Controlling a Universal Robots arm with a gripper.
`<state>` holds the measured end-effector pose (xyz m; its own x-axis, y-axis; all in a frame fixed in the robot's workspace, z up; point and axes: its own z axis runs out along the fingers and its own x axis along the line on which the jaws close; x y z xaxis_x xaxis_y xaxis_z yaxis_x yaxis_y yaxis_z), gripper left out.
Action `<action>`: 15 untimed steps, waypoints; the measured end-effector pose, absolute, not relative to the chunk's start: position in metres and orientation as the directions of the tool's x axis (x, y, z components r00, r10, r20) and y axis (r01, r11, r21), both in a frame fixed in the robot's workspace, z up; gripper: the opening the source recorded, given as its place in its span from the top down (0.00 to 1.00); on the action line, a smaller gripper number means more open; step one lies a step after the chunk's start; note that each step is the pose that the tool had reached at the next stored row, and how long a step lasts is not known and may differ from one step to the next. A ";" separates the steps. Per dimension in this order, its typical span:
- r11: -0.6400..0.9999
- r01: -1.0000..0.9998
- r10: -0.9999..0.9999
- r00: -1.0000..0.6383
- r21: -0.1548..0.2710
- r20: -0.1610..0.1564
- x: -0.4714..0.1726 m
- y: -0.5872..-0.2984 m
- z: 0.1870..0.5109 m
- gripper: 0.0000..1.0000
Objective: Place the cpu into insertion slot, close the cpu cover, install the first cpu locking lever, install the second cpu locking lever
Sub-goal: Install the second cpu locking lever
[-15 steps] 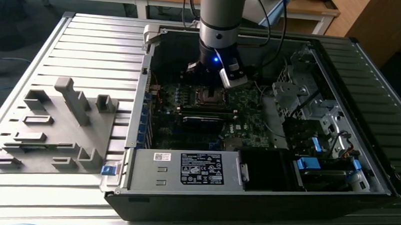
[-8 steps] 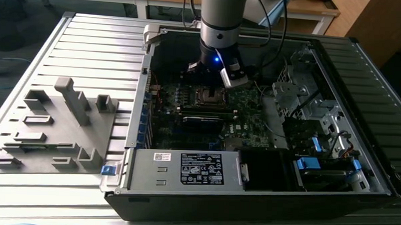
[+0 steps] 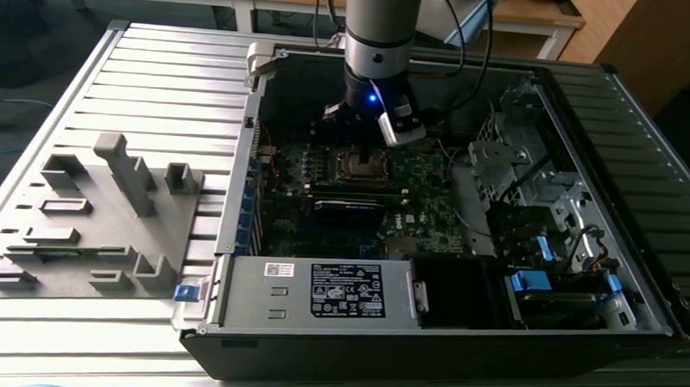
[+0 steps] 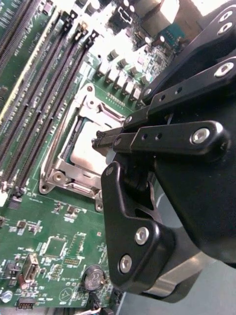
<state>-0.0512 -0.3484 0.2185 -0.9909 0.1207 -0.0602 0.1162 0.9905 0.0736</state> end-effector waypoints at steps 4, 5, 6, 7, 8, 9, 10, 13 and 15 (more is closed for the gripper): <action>0.991 0.116 0.121 -0.991 0.072 -0.060 -0.048 -0.346 0.217 0.89; 0.991 0.116 0.121 -0.991 0.072 -0.060 -0.048 -0.346 0.217 0.89; 0.991 0.116 0.121 -0.991 0.071 -0.060 -0.048 -0.346 0.217 0.89; 0.991 0.116 0.121 -0.991 0.070 -0.060 -0.048 -0.346 0.217 0.89; 0.991 0.116 0.120 -0.991 0.070 -0.060 -0.048 -0.347 0.217 0.89; 0.991 0.116 0.120 -0.991 0.070 -0.060 -0.048 -0.347 0.217 0.89; 0.991 0.116 0.120 -0.991 0.070 -0.061 -0.048 -0.347 0.217 0.89; 0.991 0.116 0.120 -0.991 0.070 -0.060 -0.048 -0.347 0.217 0.89; 0.991 0.116 0.120 -0.991 0.070 -0.060 -0.048 -0.347 0.218 0.89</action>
<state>-0.0480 -0.3470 0.2183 -0.9909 0.1203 -0.0605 0.1160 0.9908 0.0699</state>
